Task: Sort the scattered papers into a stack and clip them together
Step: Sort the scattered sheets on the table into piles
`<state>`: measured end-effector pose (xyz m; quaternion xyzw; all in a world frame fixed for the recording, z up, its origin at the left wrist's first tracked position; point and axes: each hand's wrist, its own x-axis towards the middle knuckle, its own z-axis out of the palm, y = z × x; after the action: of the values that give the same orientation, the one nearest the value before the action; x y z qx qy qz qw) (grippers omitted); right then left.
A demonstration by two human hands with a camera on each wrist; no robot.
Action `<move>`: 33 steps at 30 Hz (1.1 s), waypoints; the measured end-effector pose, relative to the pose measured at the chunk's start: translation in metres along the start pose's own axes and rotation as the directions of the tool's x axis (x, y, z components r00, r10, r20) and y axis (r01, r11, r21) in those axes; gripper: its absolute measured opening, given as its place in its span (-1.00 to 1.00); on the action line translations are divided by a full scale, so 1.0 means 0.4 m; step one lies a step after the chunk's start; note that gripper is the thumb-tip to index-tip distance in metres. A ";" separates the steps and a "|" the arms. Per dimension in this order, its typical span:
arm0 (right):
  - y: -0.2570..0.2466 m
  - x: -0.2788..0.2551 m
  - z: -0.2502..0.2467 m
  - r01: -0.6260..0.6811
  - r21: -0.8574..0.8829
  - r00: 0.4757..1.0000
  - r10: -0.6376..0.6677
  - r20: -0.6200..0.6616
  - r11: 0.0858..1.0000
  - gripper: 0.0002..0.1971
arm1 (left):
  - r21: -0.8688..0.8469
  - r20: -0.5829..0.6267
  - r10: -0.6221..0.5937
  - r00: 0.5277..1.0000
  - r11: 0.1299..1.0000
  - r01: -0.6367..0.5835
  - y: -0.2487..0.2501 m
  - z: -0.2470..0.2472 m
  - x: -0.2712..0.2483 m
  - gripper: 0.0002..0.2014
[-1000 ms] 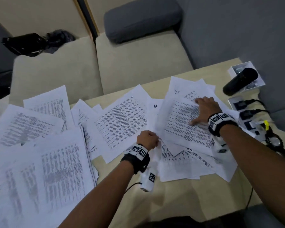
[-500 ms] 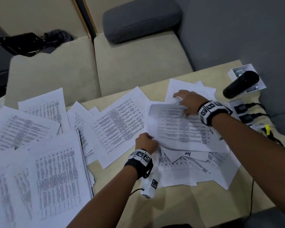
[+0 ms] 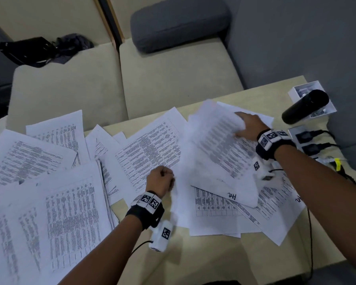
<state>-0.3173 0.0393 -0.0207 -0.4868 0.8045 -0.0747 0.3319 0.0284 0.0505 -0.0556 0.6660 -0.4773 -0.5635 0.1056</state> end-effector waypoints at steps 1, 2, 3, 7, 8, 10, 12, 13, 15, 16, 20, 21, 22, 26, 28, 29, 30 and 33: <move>0.011 -0.001 -0.013 -0.079 0.012 0.996 0.080 -0.028 0.997 -0.23 | 0.033 -0.017 0.033 0.999 0.999 -0.032 0.010 -0.004 0.001 -0.90; 0.023 -0.006 -0.022 -0.168 0.043 0.985 0.170 -0.044 0.985 -0.34 | 0.073 -0.023 0.086 0.996 0.994 -0.084 0.025 -0.007 0.005 -0.90; 0.040 -0.012 -0.025 -0.259 0.095 0.963 0.265 -0.053 0.961 -0.39 | 0.139 -0.018 0.149 0.989 0.980 -0.145 0.046 -0.010 0.012 -0.92; 0.120 -0.079 0.012 -0.595 0.277 0.766 0.637 -0.090 0.755 -0.29 | 0.335 0.078 0.377 0.923 0.862 -0.380 0.153 -0.001 0.077 -0.93; 0.137 -0.100 0.028 -0.643 0.299 0.708 0.696 -0.119 0.706 -0.36 | 0.377 0.131 0.383 0.914 0.833 -0.404 0.179 0.013 0.094 -0.91; 0.147 -0.138 0.059 -0.689 0.338 0.618 0.763 -0.186 0.641 -0.46 | 0.464 0.235 0.337 0.912 0.785 -0.409 0.220 0.055 0.118 -0.82; 0.149 -0.155 0.090 -0.651 0.431 0.594 0.773 -0.223 0.625 -0.48 | 0.494 0.291 0.268 0.918 0.780 -0.384 0.242 0.112 0.123 -0.74; 0.146 -0.158 0.104 -0.593 0.511 0.614 0.760 -0.212 0.622 -0.49 | 0.487 0.301 0.238 0.923 0.795 -0.363 0.246 0.140 0.120 -0.72; 0.124 -0.169 0.123 -0.464 0.639 0.692 0.701 -0.170 0.613 -0.57 | 0.459 0.306 0.182 0.934 0.832 -0.313 0.246 0.189 0.111 -0.74; 0.109 -0.175 0.129 -0.431 0.670 0.726 0.673 -0.142 0.605 -0.57 | 0.446 0.304 0.153 0.940 0.849 -0.283 0.242 0.207 0.107 -0.75; 0.053 -0.203 0.162 -0.393 0.711 0.802 0.596 -0.046 0.584 -0.42 | 0.393 0.303 0.051 0.952 0.903 -0.173 0.215 0.231 0.091 -0.57; 0.046 -0.215 0.174 -0.387 0.690 0.819 0.571 -0.046 0.611 -0.42 | 0.393 0.299 0.024 0.954 0.908 -0.146 0.205 0.228 0.086 -0.55; 0.046 -0.226 0.187 -0.378 0.673 0.838 0.544 -0.043 0.636 -0.43 | 0.390 0.289 0.014 0.957 0.911 -0.131 0.196 0.223 0.080 -0.57; 0.082 -0.282 0.197 -0.262 0.700 0.921 0.388 -0.024 0.665 -0.52 | 0.398 0.214 0.170 0.962 0.884 -0.245 0.168 0.166 0.057 -0.80; 0.123 -0.294 0.182 -0.246 0.601 0.937 0.345 -0.054 0.761 -0.57 | 0.400 0.181 0.247 0.952 0.866 -0.301 0.156 0.109 0.051 -0.85; 0.149 -0.295 0.171 -0.254 0.490 0.931 0.348 -0.108 0.834 -0.51 | 0.386 0.168 0.270 0.948 0.867 -0.315 0.149 0.079 0.050 -0.83; 0.175 -0.297 0.162 -0.283 0.353 0.923 0.353 -0.153 0.892 -0.41 | 0.376 0.148 0.284 0.947 0.870 -0.320 0.142 0.047 0.050 -0.81; 0.220 -0.319 0.145 -0.325 -0.021 0.934 0.317 -0.165 0.946 -0.04 | 0.367 0.081 0.295 0.952 0.879 -0.304 0.109 -0.050 0.052 -0.89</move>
<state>-0.3078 0.2026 -0.0456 -0.3492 0.8986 -0.0390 0.2627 0.0208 0.0040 -0.0327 0.5855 -0.6745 -0.4461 0.0566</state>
